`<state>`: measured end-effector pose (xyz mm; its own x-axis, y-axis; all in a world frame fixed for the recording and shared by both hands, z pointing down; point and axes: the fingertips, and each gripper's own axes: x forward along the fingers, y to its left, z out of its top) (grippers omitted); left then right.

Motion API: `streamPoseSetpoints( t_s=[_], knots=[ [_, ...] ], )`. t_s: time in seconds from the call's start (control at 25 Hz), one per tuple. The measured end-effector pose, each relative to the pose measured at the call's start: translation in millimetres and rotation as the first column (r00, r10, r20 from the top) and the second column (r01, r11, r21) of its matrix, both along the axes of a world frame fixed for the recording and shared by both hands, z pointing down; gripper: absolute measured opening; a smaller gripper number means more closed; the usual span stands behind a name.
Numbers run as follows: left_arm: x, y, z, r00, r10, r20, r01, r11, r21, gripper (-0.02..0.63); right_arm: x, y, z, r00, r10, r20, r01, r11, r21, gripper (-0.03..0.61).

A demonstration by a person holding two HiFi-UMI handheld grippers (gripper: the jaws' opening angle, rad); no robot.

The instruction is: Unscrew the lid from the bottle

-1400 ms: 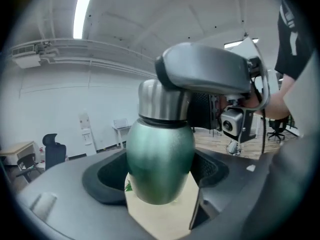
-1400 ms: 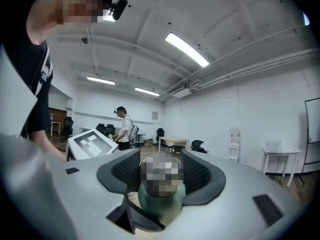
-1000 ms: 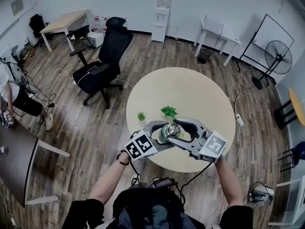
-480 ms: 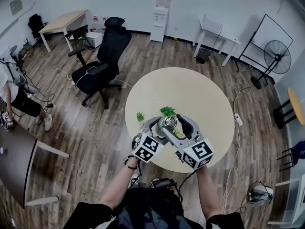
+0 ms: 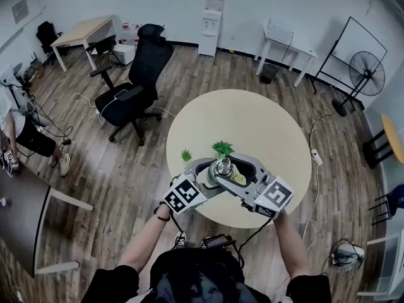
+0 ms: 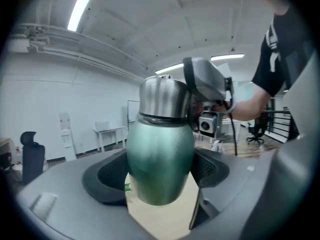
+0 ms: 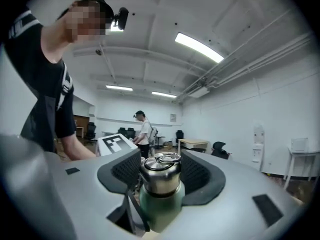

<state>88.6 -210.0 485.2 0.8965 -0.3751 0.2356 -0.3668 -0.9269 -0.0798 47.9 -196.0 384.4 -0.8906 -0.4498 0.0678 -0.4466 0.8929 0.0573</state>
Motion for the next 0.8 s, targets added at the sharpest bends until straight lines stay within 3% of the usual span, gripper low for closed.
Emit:
streamPoseSetpoints(
  t_s=[0.12,0.24,0.48,0.8],
  knots=[
    [-1,13,-3,0.993,0.121,0.0,-0.121,0.993,-0.002,0.371,-2,12,-5,0.992,-0.122,0.008,0.122,0.992,-0.009,0.252],
    [-2,18,-2,0.986,0.169,0.013,-0.169,0.986,-0.008,0.371,2,14,-2,0.987,-0.156,0.032,0.157,0.987,-0.045,0.252],
    [5,13,2,0.991,0.134,-0.01,-0.134,0.991,-0.023,0.371,6,6,5,0.993,-0.114,0.039,0.116,0.992,-0.051,0.253],
    [-2,4,1,0.994,0.102,-0.044,-0.103,0.994,-0.029,0.371,25,-11,-16,0.972,-0.03,0.233,0.055,0.993,-0.101,0.25]
  ],
)
